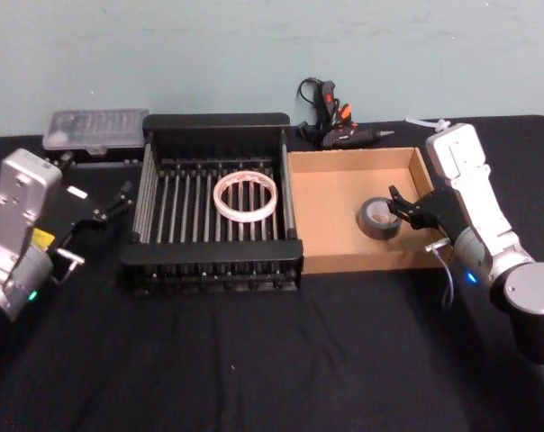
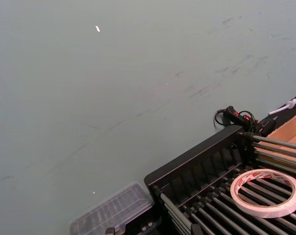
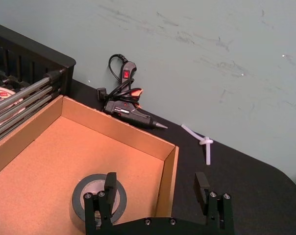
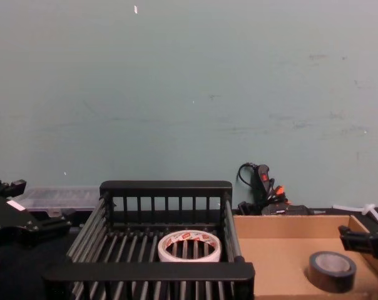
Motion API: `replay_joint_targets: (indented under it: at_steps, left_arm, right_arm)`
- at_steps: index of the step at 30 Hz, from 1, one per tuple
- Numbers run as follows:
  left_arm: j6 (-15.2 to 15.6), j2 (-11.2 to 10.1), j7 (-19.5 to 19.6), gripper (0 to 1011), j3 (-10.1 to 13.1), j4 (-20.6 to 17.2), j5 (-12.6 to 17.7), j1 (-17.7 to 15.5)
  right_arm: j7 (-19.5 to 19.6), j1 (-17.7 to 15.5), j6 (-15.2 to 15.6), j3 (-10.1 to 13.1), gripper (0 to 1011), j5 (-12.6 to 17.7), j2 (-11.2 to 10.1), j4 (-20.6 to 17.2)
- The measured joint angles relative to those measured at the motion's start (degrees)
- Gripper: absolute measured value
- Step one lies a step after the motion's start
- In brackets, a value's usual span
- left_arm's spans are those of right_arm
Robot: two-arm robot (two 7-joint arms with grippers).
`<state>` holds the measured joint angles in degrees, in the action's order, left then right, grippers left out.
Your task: Pick up the white tape and place it into the black box , Pick up the silver tape and place it into the brown box.
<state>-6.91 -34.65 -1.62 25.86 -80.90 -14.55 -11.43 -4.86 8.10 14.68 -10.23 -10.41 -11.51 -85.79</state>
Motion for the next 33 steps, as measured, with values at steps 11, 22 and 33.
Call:
replay_joint_targets:
  at_steps: [11, 22, 33]
  left_arm:
    - [0.0, 0.0, 0.0, 1001, 0.0, 0.0, 0.0, 0.0]
    - [0.0, 0.0, 0.0, 1001, 0.0, 0.0, 0.0, 0.0]
    - [0.0, 0.0, 0.0, 1001, 0.0, 0.0, 0.0, 0.0]
  right_arm:
    - [0.0, 0.08, -0.05, -0.12, 1003, 0.04, -0.06, 0.05]
    - [-0.04, 0.14, -0.1, -0.18, 1002, 0.06, -0.11, 0.05]
    - [-0.04, 0.18, -0.16, -0.21, 1002, 0.11, -0.12, 0.05]
